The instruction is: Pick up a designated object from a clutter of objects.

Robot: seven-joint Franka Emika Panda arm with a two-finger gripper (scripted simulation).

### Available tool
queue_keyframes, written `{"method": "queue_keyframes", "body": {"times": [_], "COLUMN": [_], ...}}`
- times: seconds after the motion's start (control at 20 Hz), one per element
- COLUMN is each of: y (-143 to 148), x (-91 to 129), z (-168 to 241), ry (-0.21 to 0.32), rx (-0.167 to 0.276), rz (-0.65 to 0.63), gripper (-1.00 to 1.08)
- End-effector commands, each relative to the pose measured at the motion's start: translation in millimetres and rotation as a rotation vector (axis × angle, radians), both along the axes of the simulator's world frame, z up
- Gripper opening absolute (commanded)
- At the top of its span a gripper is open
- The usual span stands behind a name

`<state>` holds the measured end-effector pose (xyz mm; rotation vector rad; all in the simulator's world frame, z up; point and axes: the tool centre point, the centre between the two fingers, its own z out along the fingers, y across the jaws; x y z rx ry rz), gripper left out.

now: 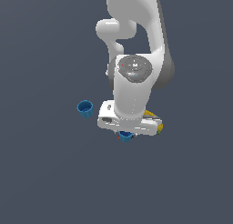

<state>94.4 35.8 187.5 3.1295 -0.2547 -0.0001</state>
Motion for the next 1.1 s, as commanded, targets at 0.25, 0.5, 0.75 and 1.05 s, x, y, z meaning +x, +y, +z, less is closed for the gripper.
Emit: {"method": "queue_keyframes", "body": {"times": [0.25,0.5,0.75,1.05], "y": [63,100,130,157], "x": [14,23,31,39], "z": [69,109,140,169], "ry": [-0.001,0.0,0.0,0.0], "rx": [-0.001,0.0,0.0,0.001], "rz": [-0.001,-0.001,-0.001,-0.001], "gripper": [-1.0,-1.0,-1.0,-1.0]}}
